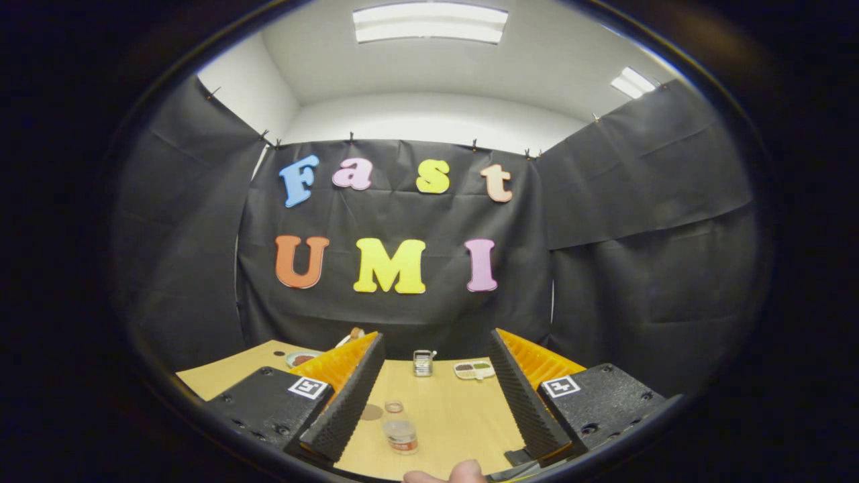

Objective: Take the bottle from table, then pour the juice into the cup, finally place the bottle on the coaster

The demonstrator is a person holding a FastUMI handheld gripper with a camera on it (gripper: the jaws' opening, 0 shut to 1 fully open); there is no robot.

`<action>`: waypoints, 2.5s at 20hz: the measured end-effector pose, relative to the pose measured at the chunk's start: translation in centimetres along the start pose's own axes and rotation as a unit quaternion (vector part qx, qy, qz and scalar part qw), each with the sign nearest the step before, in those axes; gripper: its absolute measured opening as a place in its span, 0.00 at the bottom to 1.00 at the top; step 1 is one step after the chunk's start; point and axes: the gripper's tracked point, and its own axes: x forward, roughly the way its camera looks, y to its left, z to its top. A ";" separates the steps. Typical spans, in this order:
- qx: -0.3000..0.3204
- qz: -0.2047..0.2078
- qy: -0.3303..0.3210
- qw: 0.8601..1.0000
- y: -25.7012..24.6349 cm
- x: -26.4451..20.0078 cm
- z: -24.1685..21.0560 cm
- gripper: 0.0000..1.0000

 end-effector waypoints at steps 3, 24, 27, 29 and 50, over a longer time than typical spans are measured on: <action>0.001 0.006 0.004 1.000 0.4 0.3 -0.2 1.00; 0.039 0.093 0.148 0.984 5.0 4.3 -19.1 1.00; 0.018 0.088 0.173 0.981 5.0 4.5 -23.4 1.00; 0.000 0.083 0.182 0.980 4.8 4.9 -25.7 1.00; 0.044 0.076 0.232 0.969 6.7 11.3 -33.4 0.82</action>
